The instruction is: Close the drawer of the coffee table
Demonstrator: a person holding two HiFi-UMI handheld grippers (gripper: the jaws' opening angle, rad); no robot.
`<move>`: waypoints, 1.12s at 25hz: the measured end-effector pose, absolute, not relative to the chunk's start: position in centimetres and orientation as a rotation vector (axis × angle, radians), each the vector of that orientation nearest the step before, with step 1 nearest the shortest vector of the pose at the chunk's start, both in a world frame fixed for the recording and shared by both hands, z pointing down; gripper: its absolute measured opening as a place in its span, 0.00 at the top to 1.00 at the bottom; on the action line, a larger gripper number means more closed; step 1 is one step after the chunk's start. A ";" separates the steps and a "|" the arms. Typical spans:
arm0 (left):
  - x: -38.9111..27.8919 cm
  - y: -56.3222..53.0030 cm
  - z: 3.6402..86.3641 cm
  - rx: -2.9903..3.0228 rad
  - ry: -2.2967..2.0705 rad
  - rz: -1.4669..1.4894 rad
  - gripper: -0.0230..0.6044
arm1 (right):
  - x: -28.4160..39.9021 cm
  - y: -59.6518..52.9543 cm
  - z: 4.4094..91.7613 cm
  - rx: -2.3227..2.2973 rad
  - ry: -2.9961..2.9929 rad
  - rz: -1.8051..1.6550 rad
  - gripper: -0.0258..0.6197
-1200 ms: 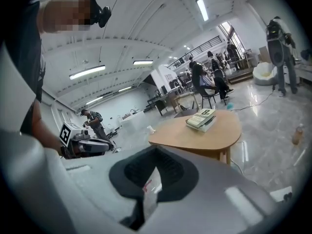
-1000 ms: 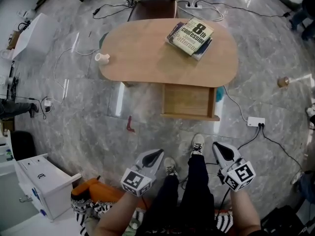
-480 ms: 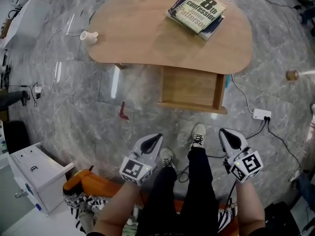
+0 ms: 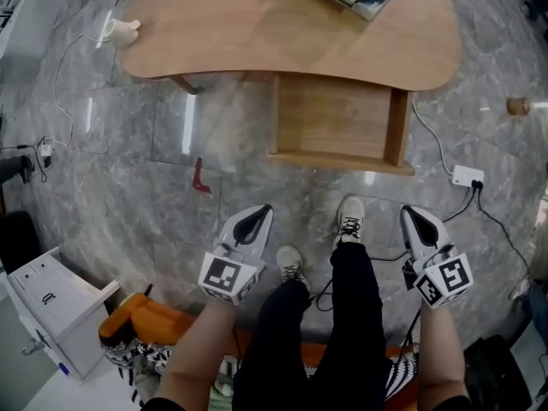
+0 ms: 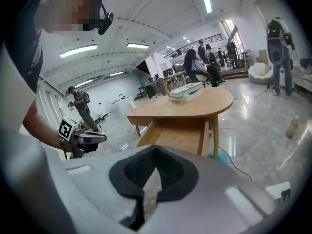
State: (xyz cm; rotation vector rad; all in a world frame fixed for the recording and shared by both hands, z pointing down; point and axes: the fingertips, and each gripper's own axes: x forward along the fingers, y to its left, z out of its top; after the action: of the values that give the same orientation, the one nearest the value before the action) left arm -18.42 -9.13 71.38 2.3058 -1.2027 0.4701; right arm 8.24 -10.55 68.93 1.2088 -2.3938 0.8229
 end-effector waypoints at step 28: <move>-23.0 -15.5 90.8 2.514 -1.383 0.406 0.96 | 14.2 -11.6 92.5 1.341 -2.332 0.681 0.96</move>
State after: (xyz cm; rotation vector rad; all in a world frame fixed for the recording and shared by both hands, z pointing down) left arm -23.03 -15.47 90.85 2.5136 -1.3830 0.4062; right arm 14.20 -11.63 92.51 1.3408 -2.3321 0.6812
